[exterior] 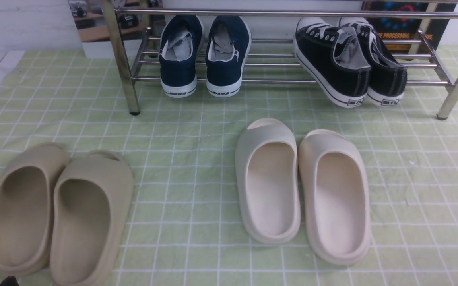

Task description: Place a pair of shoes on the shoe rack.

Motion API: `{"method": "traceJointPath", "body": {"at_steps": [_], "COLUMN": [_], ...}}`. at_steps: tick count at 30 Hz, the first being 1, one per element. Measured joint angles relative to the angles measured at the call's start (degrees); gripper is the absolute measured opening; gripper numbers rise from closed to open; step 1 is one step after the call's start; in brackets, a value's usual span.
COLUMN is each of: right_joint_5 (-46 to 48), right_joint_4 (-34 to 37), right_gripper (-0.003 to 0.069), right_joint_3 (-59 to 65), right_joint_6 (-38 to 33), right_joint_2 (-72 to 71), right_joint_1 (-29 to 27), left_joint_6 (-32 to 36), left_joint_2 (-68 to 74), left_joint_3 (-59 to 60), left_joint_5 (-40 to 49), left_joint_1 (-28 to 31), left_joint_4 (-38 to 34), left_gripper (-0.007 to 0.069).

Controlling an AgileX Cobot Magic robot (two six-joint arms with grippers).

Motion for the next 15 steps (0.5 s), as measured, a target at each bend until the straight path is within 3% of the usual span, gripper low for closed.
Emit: {"method": "traceJointPath", "body": {"at_steps": [15], "right_joint_5": [0.0], "right_joint_4": [0.0], "right_gripper": [0.0065], "right_joint_3": [0.0], "right_joint_6": [0.05], "right_joint_2": [0.0], "right_joint_1": [0.0], "left_joint_6": [0.0], "left_joint_2": [0.0], "left_joint_3": [0.0], "left_joint_5": [0.0], "left_joint_1": [0.0], "left_joint_4": [0.0], "left_gripper": [0.0237]}}
